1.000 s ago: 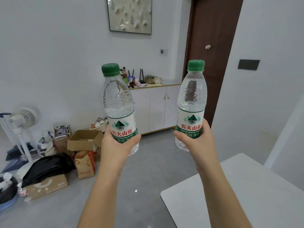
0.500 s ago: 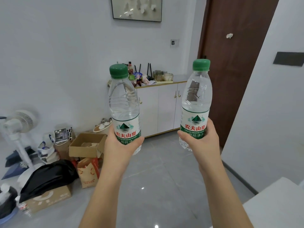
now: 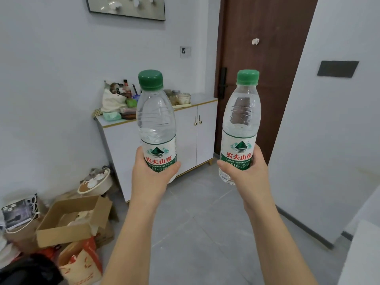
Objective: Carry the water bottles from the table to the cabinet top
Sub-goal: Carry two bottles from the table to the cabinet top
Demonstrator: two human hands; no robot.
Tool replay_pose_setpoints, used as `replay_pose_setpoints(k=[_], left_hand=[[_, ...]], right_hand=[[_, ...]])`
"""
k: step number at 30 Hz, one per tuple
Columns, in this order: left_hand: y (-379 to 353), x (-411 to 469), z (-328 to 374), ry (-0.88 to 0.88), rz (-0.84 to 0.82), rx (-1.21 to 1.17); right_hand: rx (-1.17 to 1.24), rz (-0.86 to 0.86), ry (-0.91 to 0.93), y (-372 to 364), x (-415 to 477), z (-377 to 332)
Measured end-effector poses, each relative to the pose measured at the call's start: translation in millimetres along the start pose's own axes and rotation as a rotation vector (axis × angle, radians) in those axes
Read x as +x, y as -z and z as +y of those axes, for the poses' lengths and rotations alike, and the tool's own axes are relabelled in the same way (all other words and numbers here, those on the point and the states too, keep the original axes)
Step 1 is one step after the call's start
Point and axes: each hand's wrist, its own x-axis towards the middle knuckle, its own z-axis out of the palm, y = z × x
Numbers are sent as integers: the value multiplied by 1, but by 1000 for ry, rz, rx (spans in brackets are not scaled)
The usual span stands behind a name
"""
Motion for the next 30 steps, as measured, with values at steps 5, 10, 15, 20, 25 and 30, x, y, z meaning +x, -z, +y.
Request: replay_pose_setpoints(k=[5,10,15,20,25,30], left_hand=[[-3,43,-22,11,-34,-34],[-20,83,-43,25,-39,-63],[-61,135,-68,31,-49,-54],[-125,196,-86,32,-65,-57],[-195,259,-92,17,-54,-61],[-253,307,-108,25,-41,-70]], right_hand=[[-27,34,3,-25,33,14],[-47,28,9,-39,75,36],[-30,18,-1,-46,137,70],[-45,31,-7,-37,225,98],[-71,15,10,-23,317,113],[-74,-14,10,-13,390,136]])
